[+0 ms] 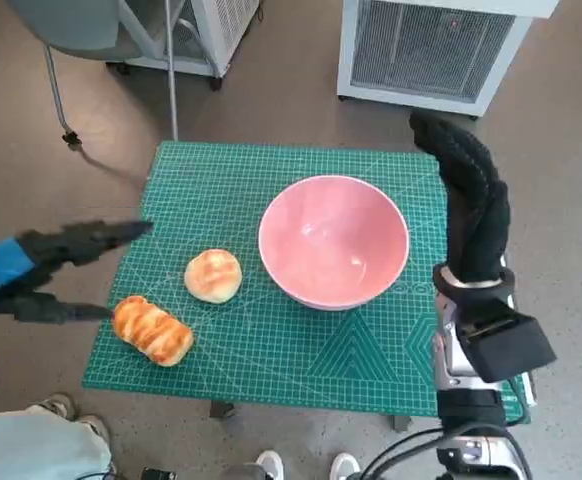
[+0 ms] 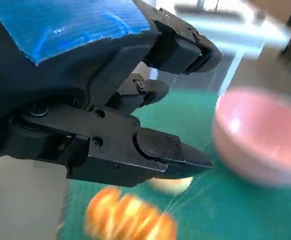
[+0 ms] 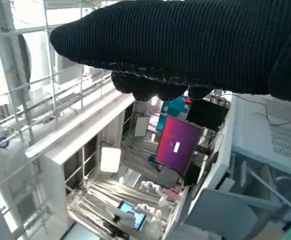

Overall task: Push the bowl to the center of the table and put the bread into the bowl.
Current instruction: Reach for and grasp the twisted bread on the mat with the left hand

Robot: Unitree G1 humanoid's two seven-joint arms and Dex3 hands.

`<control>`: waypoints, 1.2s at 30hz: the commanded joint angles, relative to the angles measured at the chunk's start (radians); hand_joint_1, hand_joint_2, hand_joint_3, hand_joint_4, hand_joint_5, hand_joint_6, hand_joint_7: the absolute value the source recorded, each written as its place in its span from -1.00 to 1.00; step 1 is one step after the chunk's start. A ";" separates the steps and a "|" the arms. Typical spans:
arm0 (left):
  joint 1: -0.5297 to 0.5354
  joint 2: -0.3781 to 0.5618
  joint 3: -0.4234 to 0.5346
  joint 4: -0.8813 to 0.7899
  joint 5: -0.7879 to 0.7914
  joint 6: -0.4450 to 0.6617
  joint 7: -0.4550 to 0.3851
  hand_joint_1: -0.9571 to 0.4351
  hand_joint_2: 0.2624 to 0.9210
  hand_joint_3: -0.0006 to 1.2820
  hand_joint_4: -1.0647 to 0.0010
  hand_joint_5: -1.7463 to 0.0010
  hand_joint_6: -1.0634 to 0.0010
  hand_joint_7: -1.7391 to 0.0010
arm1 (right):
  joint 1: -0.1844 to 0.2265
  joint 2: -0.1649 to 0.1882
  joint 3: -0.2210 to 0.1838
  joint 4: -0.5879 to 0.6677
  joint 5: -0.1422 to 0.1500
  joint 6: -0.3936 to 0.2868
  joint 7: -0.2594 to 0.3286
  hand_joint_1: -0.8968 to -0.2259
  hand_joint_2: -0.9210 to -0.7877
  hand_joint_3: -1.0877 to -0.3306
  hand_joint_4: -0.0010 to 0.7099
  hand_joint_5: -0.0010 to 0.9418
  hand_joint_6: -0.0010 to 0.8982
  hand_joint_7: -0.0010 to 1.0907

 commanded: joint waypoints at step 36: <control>-0.117 -0.045 -0.360 0.163 0.477 -0.077 0.128 0.34 0.64 -1.00 0.61 1.00 0.32 0.99 | 0.049 -0.008 0.002 -0.051 0.027 0.059 0.010 0.20 -1.00 -0.36 -0.12 -0.97 -1.00 0.23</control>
